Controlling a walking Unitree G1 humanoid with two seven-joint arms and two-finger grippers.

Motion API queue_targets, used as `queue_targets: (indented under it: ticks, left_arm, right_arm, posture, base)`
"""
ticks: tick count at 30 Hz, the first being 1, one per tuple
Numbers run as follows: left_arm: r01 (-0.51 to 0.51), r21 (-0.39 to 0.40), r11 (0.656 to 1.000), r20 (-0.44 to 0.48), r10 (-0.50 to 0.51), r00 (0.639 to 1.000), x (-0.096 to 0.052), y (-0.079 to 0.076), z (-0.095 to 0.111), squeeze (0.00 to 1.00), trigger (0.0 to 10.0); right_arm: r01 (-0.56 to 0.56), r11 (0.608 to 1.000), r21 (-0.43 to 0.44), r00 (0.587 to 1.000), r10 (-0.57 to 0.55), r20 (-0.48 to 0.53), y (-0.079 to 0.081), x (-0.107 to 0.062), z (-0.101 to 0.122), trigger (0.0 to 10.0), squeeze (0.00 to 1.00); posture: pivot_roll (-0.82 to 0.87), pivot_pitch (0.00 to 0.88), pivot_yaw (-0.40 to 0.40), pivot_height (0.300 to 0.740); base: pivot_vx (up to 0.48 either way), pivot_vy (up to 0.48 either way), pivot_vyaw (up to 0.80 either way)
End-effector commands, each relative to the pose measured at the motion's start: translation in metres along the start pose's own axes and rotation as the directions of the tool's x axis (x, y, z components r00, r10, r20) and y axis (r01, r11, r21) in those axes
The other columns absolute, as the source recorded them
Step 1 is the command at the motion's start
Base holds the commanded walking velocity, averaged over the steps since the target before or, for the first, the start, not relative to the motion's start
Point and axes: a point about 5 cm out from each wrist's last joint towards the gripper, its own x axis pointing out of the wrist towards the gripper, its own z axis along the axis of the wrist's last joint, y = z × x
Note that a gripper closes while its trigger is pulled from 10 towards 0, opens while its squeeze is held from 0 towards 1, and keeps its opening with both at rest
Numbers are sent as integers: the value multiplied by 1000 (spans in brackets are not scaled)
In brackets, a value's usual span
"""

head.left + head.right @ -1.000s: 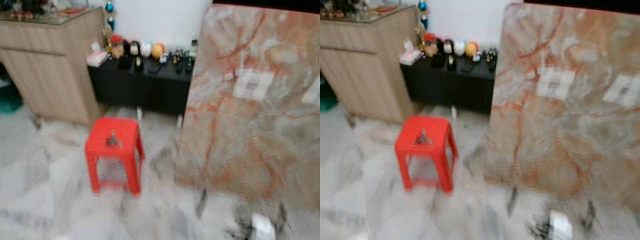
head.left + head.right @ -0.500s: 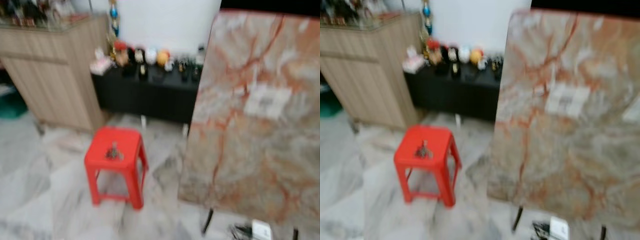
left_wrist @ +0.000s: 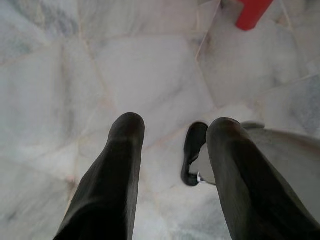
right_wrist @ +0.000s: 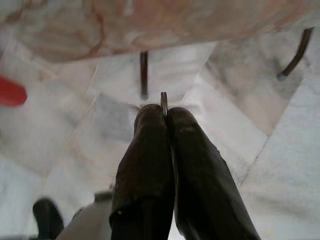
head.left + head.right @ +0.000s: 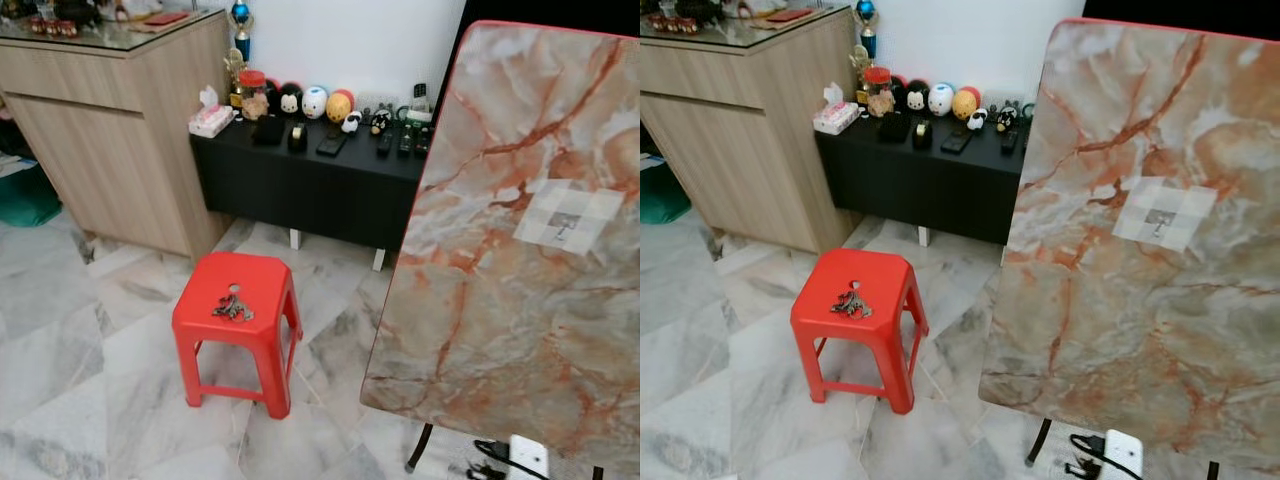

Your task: Hang keys on a hook

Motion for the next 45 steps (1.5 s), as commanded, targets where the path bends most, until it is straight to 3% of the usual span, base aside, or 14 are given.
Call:
queue_targets:
  ticks: [1, 3, 4, 6, 8, 10, 15, 19, 24, 26, 31, 38, 41, 45]
  left_arm:
    - [-3, 5, 1000, 5, 3, 1000, -1, 5, 0, 0, 10000]
    - [-4, 6, 1000, 6, 4, 1000, -1, 6, 1, 0, 10000]
    - [-1, 7, 1000, 9, 1, 1000, 2, 2, 7, 0, 10000]
    - [10, 13, 1000, 14, -10, 1000, 7, -10, 14, 0, 10000]
    - [12, 14, 1000, 14, -13, 1000, 8, -12, 15, 0, 10000]
    - [20, 19, 1000, 8, -20, 1000, 9, -22, 15, 0, 10000]
    - [27, 17, 999, 11, -27, 1000, 9, -25, 15, 0, 10000]
    - [33, 18, 999, 20, -33, 999, 10, -26, 16, 0, 10000]
    - [36, 19, 999, 22, -36, 999, 7, -26, 9, 0, 10000]
    - [33, 18, 999, 18, -33, 999, 5, -24, 4, 0, 10000]
    - [24, 11, 1000, 15, -24, 1000, 3, -15, 2, 0, 10000]
    - [15, -6, 1000, 25, -15, 1000, 4, -6, 9, 0, 10000]
    - [12, -10, 1000, 26, -12, 1000, 3, -5, 9, 0, 10000]
    - [16, -8, 1000, 29, -16, 999, 5, -9, 11, 0, 10000]
  right_arm:
    - [66, 998, -21, 991, -63, 118, -3, 2, 24, 10000, 0]
    - [99, 993, -69, 980, -85, 178, 2, 3, 35, 10000, 0]
    - [118, 984, -135, 963, -80, 257, 19, 5, 50, 10000, 0]
    - [144, 979, -148, 912, -73, 404, 33, 3, 80, 10000, 0]
    - [142, 979, -149, 898, -64, 435, 35, 2, 85, 10000, 0]
    - [130, 970, -204, 816, 12, 578, 47, -6, 108, 10000, 0]
    - [178, 962, -208, 718, 18, 695, 53, -20, 119, 10000, 0]
    - [247, 954, -168, 679, -46, 733, 45, -24, 123, 10000, 0]
    - [437, 880, -184, 534, -90, 841, 40, -38, 140, 10000, 0]
    - [532, 825, -190, 441, -78, 894, 41, -49, 156, 10000, 0]
    - [615, 766, -187, 336, -40, 941, 53, -60, 178, 10000, 0]
    - [662, 722, -200, 315, -27, 949, 60, -58, 182, 10000, 0]
    - [664, 710, -235, 345, -12, 939, 63, -54, 181, 10000, 0]
    - [691, 688, -221, 339, -39, 940, 62, -53, 185, 10000, 0]
  posture:
    - [90, 0, -56, 718]
    - [90, 0, -56, 718]
    - [78, 0, -52, 718]
    - [71, 0, -51, 718]
    - [71, 0, -51, 718]
    - [71, 0, -55, 718]
    - [70, 0, -57, 718]
    - [66, 0, -58, 718]
    - [65, 0, -60, 718]
    - [62, 0, -60, 718]
    - [65, 0, -64, 718]
    - [72, 0, -79, 718]
    - [73, 0, -80, 718]
    - [75, 0, -81, 718]
  base:
    - [0, 0, 0]
    - [0, 0, 0]
    - [0, 0, 0]
    - [0, 0, 0]
    - [0, 0, 0]
    - [0, 0, 0]
    - [0, 0, 0]
    - [0, 0, 0]
    - [0, 0, 0]
    - [0, 0, 0]
    - [0, 0, 0]
    - [0, 0, 0]
    - [0, 0, 0]
    - [0, 0, 0]
